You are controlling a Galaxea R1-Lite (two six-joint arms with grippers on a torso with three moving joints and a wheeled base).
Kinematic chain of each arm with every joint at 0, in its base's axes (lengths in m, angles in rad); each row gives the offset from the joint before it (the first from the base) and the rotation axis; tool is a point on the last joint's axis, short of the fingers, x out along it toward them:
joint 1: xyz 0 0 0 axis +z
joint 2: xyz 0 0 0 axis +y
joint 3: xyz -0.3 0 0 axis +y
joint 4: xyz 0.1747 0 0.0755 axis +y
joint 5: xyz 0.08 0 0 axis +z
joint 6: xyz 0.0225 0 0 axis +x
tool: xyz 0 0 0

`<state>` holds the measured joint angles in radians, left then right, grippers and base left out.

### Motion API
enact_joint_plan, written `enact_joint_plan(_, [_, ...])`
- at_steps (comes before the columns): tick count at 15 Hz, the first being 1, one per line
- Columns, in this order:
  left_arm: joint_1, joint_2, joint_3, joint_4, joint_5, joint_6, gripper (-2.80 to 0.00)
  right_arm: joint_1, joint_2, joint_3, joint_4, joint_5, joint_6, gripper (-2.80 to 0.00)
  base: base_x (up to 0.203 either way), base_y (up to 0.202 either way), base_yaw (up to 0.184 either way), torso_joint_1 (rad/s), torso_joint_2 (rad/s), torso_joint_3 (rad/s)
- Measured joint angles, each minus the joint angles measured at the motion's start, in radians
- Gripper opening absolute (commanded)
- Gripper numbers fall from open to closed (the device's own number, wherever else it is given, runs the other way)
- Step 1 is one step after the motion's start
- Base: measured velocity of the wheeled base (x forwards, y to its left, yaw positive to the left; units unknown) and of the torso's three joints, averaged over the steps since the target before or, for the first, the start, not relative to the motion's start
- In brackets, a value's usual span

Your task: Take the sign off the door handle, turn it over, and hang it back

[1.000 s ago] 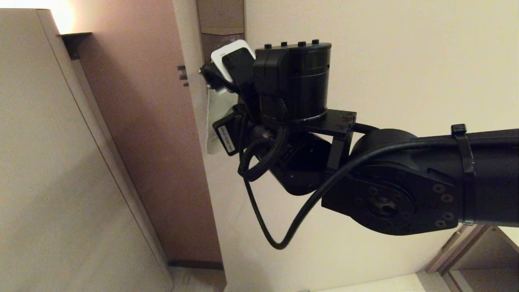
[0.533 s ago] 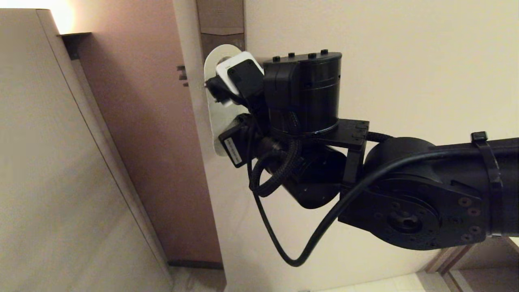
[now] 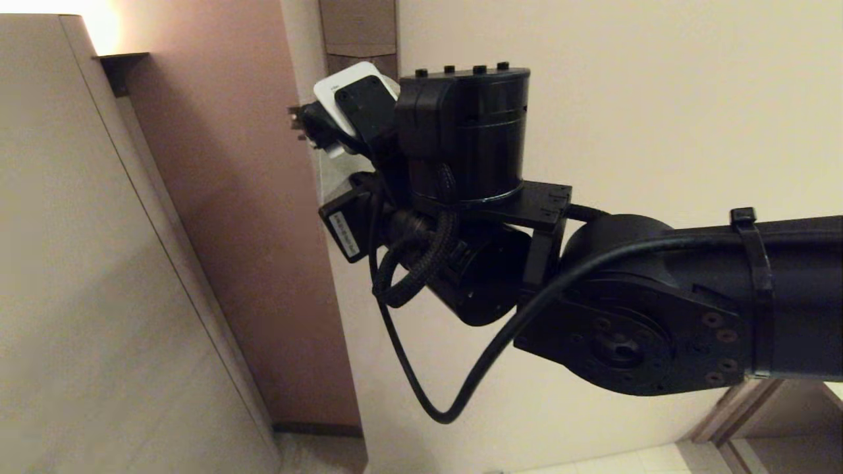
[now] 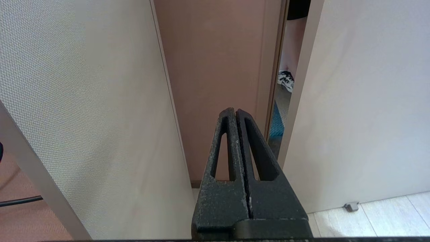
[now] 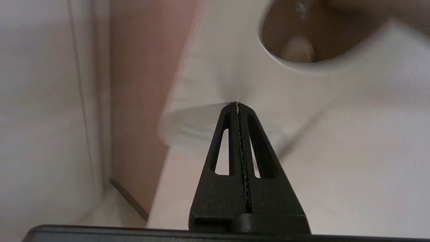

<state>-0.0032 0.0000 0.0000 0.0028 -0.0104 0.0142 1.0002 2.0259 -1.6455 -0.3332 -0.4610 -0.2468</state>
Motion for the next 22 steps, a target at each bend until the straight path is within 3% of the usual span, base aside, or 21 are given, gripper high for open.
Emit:
enact_joint_plan(8, [0.0, 0.0, 0.0, 0.0, 0.0, 0.0, -2.8, -0.003, 0.082, -0.036, -0.035, 0.007, 0.006, -2.8, 0.0, 0.0, 0.0, 0.0, 0.0, 0.0])
enact_joint_plan(15, [0.0, 0.0, 0.0, 0.0, 0.0, -0.001, -2.8, -0.012, -0.064, 0.155, -0.024, 0.004, 0.007, -2.8, 0.0, 0.0, 0.0, 0.0, 0.0, 0.0])
enact_joint_plan(18, [0.0, 0.0, 0.0, 0.0, 0.0, 0.0, -2.8, -0.079, -0.19, 0.297, -0.024, 0.002, 0.0, -2.8, 0.0, 0.0, 0.0, 0.0, 0.0, 0.0])
enact_joint_plan(22, [0.0, 0.0, 0.0, 0.0, 0.0, 0.0, -2.8, -0.305, -0.402, 0.508, -0.024, 0.002, -0.039, -2.8, 0.0, 0.0, 0.0, 0.0, 0.0, 0.0])
